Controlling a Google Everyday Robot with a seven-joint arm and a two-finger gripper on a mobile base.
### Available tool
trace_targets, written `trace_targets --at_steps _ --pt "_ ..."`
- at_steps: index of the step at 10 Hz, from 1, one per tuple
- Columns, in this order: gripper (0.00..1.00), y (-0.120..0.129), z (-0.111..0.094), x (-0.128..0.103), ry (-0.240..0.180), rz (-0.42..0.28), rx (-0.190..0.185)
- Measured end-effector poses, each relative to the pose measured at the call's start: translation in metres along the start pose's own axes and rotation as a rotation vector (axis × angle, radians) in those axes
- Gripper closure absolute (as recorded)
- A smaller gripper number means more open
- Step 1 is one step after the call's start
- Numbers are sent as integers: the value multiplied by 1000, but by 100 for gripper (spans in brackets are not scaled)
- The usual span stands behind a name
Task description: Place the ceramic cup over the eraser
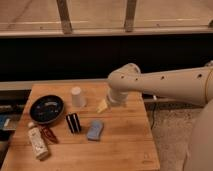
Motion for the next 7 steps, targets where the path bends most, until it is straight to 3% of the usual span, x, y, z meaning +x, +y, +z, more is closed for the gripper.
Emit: trace_targets --at_steps 3,7 --pt "20 -1 -3 -2 -14 -8 4" --pt "20 25 -22 -45 -24 -125 37"
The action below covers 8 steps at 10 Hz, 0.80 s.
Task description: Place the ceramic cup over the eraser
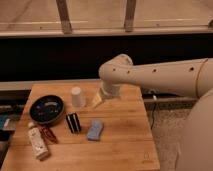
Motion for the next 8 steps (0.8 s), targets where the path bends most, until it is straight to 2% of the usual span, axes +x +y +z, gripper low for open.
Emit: trace_targets --at_steps 4,6,8 --pt "20 23 11 -59 9 -125 32" --pt "20 37 19 -90 -36 -189 20" --pt "20 54 31 -115 -90 -259 -31"
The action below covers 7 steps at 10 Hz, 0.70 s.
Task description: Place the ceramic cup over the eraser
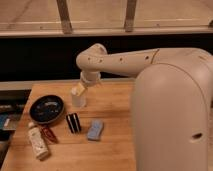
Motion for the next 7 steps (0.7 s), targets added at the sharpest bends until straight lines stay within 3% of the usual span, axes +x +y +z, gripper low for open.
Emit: trace_targets --at_steps 3,5,7 --pt "20 -1 3 -7 -27 -22 -17" --pt "20 2 4 -7 -21 -29 -17" --pt "20 4 17 -13 3 -49 -5"
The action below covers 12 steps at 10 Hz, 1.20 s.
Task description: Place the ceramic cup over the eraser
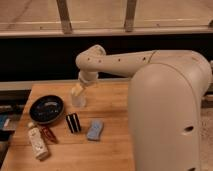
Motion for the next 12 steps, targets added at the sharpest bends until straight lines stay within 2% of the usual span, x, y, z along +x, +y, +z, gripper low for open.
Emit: trace_targets --at_steps 2,5,12 --pt "20 10 17 -18 15 -38 -9" --pt "20 9 36 -26 23 -60 -30" --pt "20 15 86 -38 59 -109 -128"
